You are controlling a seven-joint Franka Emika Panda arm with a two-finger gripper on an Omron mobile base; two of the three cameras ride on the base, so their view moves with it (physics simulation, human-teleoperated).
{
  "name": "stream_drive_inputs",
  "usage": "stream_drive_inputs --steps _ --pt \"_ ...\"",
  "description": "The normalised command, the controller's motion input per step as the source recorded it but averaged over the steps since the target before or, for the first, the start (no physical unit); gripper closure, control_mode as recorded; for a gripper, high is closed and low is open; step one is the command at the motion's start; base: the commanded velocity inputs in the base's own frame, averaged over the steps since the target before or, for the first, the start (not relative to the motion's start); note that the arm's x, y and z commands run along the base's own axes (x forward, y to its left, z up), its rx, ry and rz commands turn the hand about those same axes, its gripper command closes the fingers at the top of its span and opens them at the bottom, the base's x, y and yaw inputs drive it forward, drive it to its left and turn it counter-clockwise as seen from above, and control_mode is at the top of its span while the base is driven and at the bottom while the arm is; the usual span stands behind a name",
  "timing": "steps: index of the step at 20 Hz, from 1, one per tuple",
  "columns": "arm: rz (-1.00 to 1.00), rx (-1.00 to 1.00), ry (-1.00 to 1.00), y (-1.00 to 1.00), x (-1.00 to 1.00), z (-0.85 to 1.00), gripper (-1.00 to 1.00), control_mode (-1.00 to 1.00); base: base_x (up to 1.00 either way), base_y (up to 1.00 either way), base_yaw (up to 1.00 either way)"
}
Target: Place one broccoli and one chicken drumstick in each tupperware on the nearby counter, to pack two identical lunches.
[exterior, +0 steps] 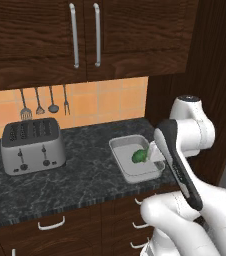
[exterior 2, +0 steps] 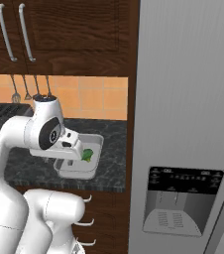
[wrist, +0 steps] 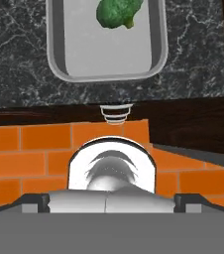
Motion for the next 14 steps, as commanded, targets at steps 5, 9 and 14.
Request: stream_drive_inputs --steps 5,9,14 --pt "0.00 0.01 -0.17 0.00 -0.93 0.06 -1.00 -1.00 0.00 0.00 0.00" --pt "0.00 0.00 -0.03 0.00 -0.14 0.00 -1.00 -1.00 0.00 0.00 0.00" --pt "0.00 0.00 0.00 0.00 0.00 0.00 -1.00 1.00 -0.40 -0.02 -0.03"
